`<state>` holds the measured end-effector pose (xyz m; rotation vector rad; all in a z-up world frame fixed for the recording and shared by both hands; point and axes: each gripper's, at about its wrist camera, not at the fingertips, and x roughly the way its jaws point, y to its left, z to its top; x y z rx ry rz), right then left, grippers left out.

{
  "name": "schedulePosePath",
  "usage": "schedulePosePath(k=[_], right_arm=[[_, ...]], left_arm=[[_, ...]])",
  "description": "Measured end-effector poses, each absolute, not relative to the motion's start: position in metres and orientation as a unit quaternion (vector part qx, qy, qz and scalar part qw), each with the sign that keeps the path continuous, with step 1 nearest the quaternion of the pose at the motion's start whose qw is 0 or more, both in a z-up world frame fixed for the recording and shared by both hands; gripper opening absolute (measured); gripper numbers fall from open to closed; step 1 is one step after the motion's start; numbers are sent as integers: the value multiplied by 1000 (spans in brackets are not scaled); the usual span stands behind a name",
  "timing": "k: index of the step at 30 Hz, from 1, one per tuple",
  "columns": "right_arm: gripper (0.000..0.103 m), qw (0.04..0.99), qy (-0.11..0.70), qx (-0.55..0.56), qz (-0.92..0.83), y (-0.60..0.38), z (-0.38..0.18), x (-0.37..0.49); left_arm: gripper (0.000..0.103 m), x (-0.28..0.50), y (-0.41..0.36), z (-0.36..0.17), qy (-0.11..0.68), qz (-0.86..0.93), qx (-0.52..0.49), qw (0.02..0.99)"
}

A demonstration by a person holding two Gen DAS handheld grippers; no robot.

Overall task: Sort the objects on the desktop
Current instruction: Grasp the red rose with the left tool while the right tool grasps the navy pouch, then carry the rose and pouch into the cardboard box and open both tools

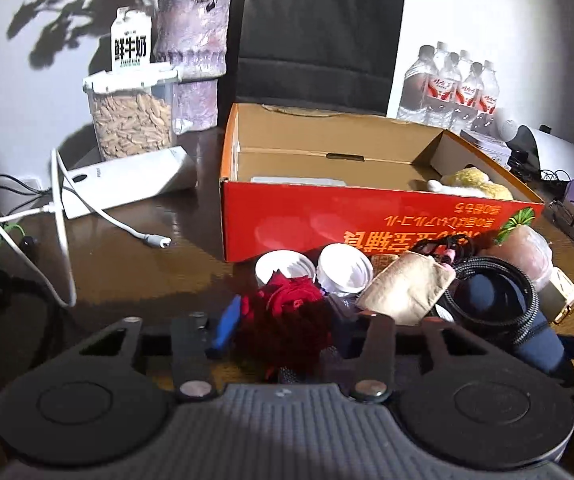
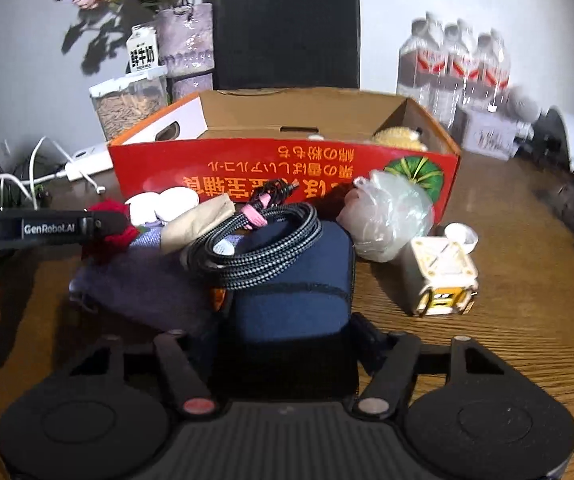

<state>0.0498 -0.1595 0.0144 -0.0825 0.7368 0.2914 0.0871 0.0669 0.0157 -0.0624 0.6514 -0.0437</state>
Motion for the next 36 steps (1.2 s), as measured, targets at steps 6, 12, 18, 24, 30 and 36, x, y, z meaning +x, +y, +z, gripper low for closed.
schedulePosePath(k=[6, 12, 18, 24, 30, 36], right_arm=[[61, 929, 324, -142, 111, -162, 28, -3], [61, 935, 301, -156, 106, -186, 43, -50], [61, 921, 343, -85, 163, -206, 33, -72], [63, 915, 363, -56, 167, -214, 20, -77], [73, 914, 371, -39, 159, -213, 15, -70], [75, 916, 367, -58, 150, -201, 14, -61]], left_arm=[[33, 42, 61, 39, 290, -27, -28, 956], [33, -22, 54, 61, 277, -50, -41, 959], [33, -68, 33, 41, 321, -93, -55, 941], [39, -85, 17, 20, 330, -93, 6, 940], [85, -86, 16, 17, 333, -105, 5, 937], [88, -93, 18, 19, 321, -89, 16, 943]])
